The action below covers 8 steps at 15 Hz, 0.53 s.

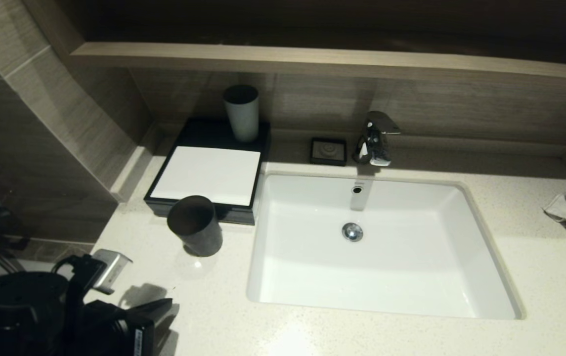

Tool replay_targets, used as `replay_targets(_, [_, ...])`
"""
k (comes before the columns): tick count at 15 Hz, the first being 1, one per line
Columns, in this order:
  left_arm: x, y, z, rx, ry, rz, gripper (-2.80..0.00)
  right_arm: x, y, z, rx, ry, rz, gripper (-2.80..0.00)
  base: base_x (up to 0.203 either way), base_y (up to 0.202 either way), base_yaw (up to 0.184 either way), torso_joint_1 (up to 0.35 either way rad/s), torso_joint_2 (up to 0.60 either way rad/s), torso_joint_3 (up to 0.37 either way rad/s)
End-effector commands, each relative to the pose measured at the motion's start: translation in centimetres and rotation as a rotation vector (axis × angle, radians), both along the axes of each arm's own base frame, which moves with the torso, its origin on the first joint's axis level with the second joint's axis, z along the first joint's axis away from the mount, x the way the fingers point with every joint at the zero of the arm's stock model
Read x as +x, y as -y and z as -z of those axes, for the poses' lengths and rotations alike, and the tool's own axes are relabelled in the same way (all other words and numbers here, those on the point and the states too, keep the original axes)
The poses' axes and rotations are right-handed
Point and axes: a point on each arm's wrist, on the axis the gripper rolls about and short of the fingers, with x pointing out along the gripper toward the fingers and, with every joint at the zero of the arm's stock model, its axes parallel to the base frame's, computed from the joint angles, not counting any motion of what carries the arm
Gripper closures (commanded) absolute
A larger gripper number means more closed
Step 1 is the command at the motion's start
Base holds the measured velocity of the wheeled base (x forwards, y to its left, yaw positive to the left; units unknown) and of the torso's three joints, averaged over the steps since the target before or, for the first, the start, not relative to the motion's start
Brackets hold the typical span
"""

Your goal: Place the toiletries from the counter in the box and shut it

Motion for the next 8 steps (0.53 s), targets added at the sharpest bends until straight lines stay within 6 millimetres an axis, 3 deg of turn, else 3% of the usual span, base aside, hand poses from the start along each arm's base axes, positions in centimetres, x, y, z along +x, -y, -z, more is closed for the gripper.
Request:
replay_targets(1, [1.0, 0.5, 1.0, 0.008, -0.018, -0.003, 0.00, 0.0, 0.0, 0.0, 0.000, -0.001, 0.000, 0.00, 0.000, 0.000, 0.000, 0.000, 0.00, 0.000])
replay_targets(8, [2.2, 1.1, 1.6, 0.005, -0.032, -0.007, 0.00, 0.0, 0.0, 0.0, 0.000, -0.002, 0.000, 0.00, 0.000, 0.000, 0.000, 0.000, 0.00, 0.000])
